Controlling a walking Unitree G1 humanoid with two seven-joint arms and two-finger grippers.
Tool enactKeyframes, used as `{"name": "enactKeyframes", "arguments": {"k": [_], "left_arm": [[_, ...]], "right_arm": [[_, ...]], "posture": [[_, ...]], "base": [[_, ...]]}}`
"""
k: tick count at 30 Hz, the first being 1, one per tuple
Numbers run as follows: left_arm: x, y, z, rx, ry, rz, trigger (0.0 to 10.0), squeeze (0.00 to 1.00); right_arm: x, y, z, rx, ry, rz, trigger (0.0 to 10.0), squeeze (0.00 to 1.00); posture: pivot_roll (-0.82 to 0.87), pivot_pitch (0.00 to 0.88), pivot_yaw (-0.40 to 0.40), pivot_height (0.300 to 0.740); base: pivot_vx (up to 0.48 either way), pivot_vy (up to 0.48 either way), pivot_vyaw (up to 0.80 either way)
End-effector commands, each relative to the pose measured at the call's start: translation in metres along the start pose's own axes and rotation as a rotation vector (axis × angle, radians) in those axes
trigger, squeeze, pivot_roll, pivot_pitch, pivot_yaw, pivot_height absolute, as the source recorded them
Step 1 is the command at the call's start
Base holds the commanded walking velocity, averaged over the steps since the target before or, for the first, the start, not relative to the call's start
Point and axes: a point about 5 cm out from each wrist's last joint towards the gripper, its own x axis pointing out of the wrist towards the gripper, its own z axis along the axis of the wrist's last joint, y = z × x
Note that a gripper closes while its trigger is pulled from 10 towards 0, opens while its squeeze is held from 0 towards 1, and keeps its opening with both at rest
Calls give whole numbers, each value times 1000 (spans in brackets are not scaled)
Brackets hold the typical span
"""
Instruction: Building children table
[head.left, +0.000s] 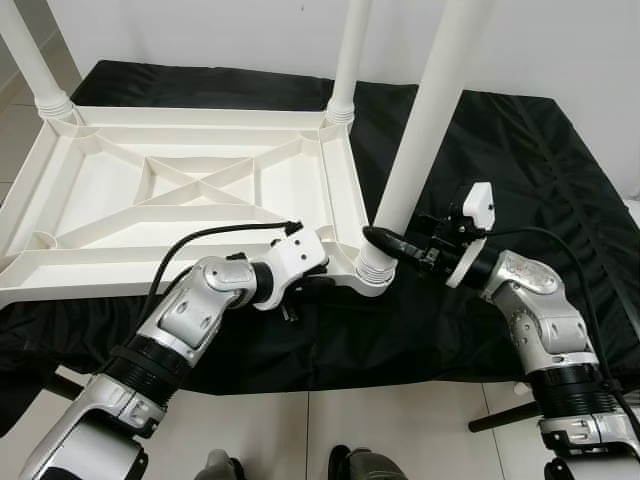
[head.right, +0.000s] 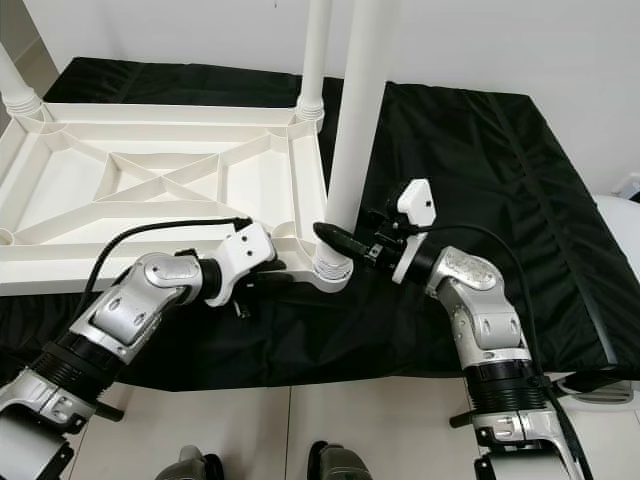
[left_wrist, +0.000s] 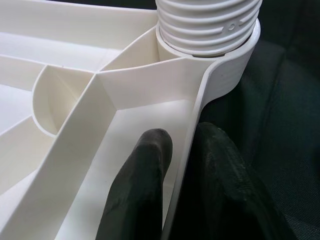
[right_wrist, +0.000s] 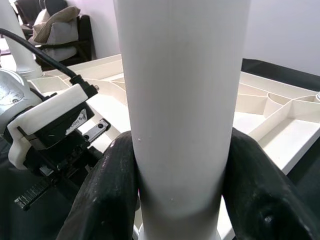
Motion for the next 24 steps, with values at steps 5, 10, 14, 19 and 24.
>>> {"name": "enactKeyframes", "arguments": {"k": [5,10,14,19,24], "left_arm": [[6,-14,-3,2,17,-94,10000,0],[6,-13,-2,5,16,-93,10000,0],[7,-13,-1,9,15,-96,10000,0],[8,-12,1,14,12,-99,10000,0],[7,-12,0,15,13,-97,10000,0]], "right_arm": [[-6,12,-33,115,80,-22,10000,0],[-15,16,-35,135,56,-49,10000,0],[-19,19,-38,140,60,-71,10000,0],[-18,20,-40,136,55,-98,10000,0],[-17,23,-42,143,53,-115,10000,0]], "posture": [[-58,163,-45,740],[-65,162,-39,740],[-72,160,-33,740],[-69,156,-33,740],[-68,153,-35,740]], "base": [[0,0,0],[0,0,0],[0,0,0],[0,0,0],[0,0,0]]}}
